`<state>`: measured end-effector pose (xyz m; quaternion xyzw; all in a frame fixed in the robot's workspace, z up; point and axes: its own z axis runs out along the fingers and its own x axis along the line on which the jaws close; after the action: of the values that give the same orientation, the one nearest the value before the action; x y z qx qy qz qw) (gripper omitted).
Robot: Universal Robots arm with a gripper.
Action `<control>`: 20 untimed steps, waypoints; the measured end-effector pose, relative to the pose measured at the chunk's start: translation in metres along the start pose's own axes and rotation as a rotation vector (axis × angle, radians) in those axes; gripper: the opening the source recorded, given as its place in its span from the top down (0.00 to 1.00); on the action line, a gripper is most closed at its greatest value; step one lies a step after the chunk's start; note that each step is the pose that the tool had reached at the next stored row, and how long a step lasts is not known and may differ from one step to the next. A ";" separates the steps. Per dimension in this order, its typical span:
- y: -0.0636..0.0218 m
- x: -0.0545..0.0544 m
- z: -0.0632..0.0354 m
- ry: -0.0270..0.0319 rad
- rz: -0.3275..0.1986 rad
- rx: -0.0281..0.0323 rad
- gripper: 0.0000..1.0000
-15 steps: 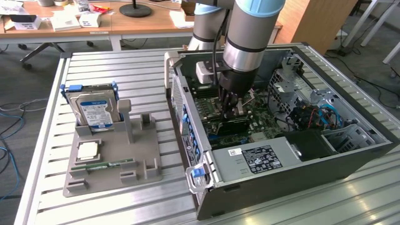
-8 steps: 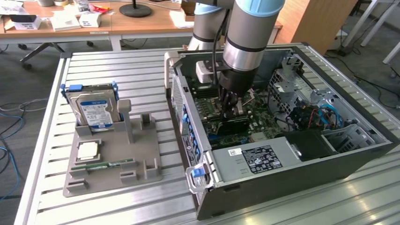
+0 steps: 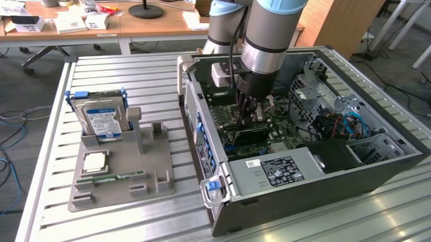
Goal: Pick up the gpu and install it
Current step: 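Press down on the gpu until it lock into place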
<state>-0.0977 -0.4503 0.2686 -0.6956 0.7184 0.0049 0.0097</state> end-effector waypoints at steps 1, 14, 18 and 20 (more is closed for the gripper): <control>0.0000 0.000 -0.0018 -0.0003 0.000 0.0001 0.89; -0.0001 0.000 -0.0181 0.0000 0.000 0.0000 0.89; -0.0004 0.000 -0.0183 0.0002 0.000 -0.0001 0.89; -0.0005 0.000 -0.0193 0.0005 0.000 -0.0002 0.89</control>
<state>-0.0973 -0.4504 0.2878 -0.6956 0.7184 0.0048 0.0095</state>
